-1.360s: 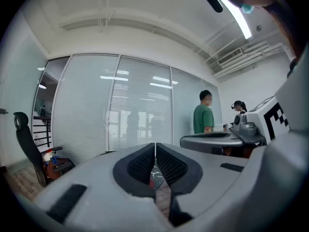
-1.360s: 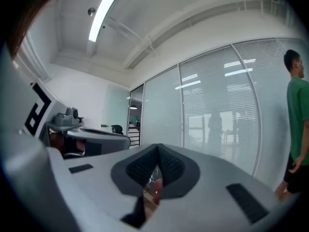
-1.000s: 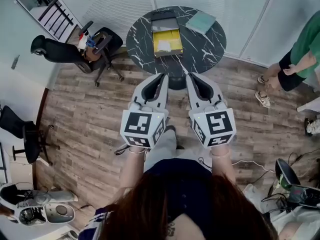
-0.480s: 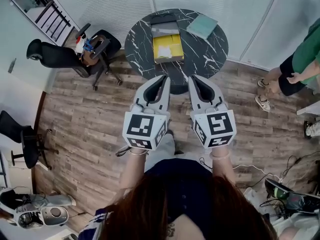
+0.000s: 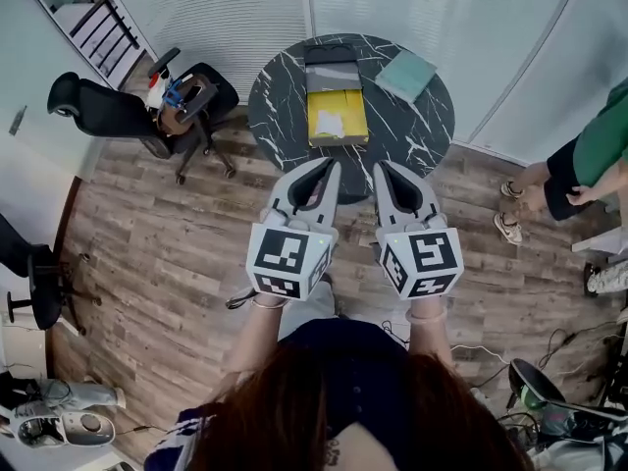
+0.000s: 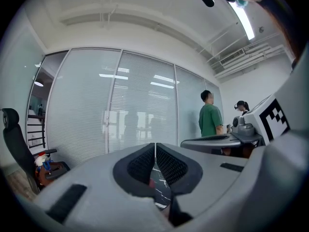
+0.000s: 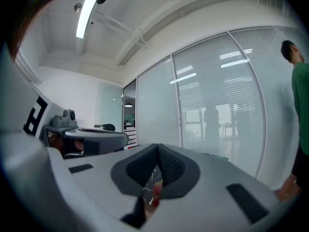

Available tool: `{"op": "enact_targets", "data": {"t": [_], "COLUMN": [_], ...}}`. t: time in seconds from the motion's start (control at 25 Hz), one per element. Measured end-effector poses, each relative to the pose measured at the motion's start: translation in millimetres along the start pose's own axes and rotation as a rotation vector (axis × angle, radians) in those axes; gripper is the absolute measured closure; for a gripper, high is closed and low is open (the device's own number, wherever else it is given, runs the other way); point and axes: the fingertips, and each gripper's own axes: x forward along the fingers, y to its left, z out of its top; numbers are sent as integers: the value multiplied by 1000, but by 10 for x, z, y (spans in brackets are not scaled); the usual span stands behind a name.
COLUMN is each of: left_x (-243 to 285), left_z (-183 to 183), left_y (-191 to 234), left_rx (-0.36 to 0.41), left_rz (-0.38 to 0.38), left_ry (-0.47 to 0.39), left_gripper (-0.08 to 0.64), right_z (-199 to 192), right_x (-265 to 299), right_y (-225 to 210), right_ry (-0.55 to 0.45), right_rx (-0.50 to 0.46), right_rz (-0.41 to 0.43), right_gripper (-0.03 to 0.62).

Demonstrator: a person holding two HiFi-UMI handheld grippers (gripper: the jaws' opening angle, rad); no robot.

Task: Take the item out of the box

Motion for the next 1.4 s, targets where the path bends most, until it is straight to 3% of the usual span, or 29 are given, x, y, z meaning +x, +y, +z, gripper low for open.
{"op": "enact_targets", "data": {"t": [0.68,1.04,1.4], "left_x": [353,431,590], "left_z": [-26,-113,-179], "left_y": [776,915,1069], "left_rx": [-42,-53,-60], "left_rz": [-51,-98,-85], "left_ry": [-8,6,14], "left_gripper": [531,531,531], "right_z": [49,-8,-57], "right_x": [932,1114,1311], "right_y": [121,145,40], "right_ry": [60,69,66], "right_rx": [-39,-49,-56], "right_rz": [-32,-65,-52], "right_gripper": [569,569,569]}}
